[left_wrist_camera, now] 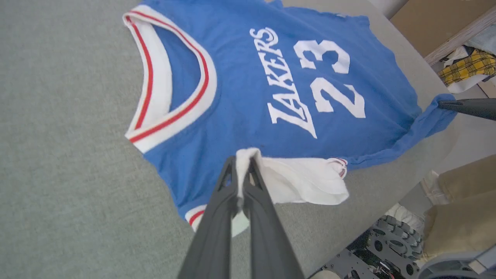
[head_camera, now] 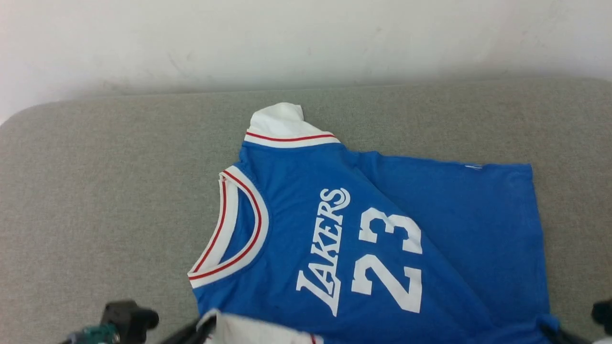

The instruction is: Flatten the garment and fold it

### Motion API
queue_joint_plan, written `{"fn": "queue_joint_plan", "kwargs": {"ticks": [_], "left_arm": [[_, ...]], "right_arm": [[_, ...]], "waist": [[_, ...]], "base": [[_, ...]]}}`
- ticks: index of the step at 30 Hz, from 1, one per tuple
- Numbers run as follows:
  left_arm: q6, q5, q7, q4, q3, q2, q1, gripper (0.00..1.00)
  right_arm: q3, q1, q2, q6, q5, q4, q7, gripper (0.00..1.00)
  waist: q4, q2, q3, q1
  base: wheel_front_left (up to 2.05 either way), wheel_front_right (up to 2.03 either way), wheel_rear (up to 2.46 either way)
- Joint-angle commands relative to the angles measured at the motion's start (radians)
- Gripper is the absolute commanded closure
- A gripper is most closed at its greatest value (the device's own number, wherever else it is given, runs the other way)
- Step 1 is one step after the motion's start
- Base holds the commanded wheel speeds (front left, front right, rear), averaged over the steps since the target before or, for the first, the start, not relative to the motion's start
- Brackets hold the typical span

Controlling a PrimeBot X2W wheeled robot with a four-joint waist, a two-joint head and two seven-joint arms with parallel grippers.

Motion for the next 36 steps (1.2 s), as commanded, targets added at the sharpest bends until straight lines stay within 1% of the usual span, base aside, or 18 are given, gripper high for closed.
{"fn": "queue_joint_plan", "kwargs": {"ticks": [1,6,11,17,23,27,29,30,31,32,34,35,36], "left_arm": [[0.005,0.027,-0.014,-0.008,0.016,0.003,-0.035,1.0],[0.003,0.111,-0.041,-0.02,0.063,-0.005,-0.143,1.0],[-0.019,0.169,-0.043,0.018,0.089,-0.029,-0.246,1.0],[-0.068,0.196,-0.064,0.134,0.103,-0.103,-0.349,1.0],[-0.116,0.205,-0.077,0.281,0.089,-0.168,-0.406,1.0],[-0.144,0.215,-0.044,0.359,0.058,-0.202,-0.438,1.0],[-0.149,0.218,-0.015,0.395,0.043,-0.213,-0.453,1.0],[-0.151,0.22,0.004,0.413,0.034,-0.217,-0.459,0.94],[-0.156,0.226,0.02,0.427,0.023,-0.22,-0.467,0.74],[-0.157,0.231,0.029,0.442,0.017,-0.226,-0.474,0.56],[-0.164,0.239,0.044,0.468,0.002,-0.237,-0.483,0.15],[-0.163,0.237,0.041,0.479,0.003,-0.245,-0.485,0.0],[-0.16,0.232,0.032,0.488,0.007,-0.252,-0.483,0.0]], "right_arm": [[-0.013,-0.032,-0.002,-0.001,-0.009,-0.01,-0.019,1.0],[-0.05,-0.132,-0.005,-0.001,-0.044,-0.031,-0.079,1.0],[-0.052,-0.236,0.001,-0.001,-0.082,-0.018,-0.106,1.0],[-0.021,-0.32,0.009,-0.001,-0.103,0.031,-0.117,1.0],[0.032,-0.384,0.012,-0.001,-0.104,0.094,-0.124,1.0],[0.062,-0.416,0.013,-0.001,-0.093,0.141,-0.124,1.0],[0.067,-0.427,0.015,-0.001,-0.086,0.165,-0.111,1.0],[0.072,-0.432,0.015,-0.001,-0.083,0.175,-0.104,0.79],[0.073,-0.437,0.016,-0.001,-0.079,0.181,-0.103,0.52],[0.074,-0.443,0.016,-0.001,-0.077,0.184,-0.109,0.0],[0.081,-0.451,0.016,-0.001,-0.077,0.19,-0.12,0.0],[0.083,-0.454,0.016,-0.001,-0.077,0.192,-0.127,0.0],[0.083,-0.456,0.019,-0.001,-0.075,0.195,-0.133,0.0]], "waist": [[-0.007,0.0,0.015,0.0],[-0.026,0.0,0.075,0.0],[-0.045,0.0,0.144,0.0],[-0.055,0.0,0.212,0.0],[-0.064,0.0,0.263,0.0],[-0.059,0.0,0.285,0.0],[-0.056,0.0,0.29,0.0],[-0.054,0.0,0.291,0.0],[-0.053,0.0,0.291,0.0],[-0.051,0.0,0.289,0.0],[-0.051,0.0,0.281,0.0],[-0.052,0.0,0.274,0.0],[-0.052,0.0,0.264,0.0]], "base": [[0.0,0.0,0.0],[0.0,0.0,0.0],[0.0,0.0,0.0],[0.0,0.0,0.0],[0.0,0.0,0.0],[0.0,0.0,0.0],[0.0,0.0,0.0],[0.0,0.0,0.0],[0.0,0.0,0.0],[0.0,0.0,0.0],[0.0,0.0,0.0],[0.0,0.0,0.0],[0.0,0.0,0.0]]}}
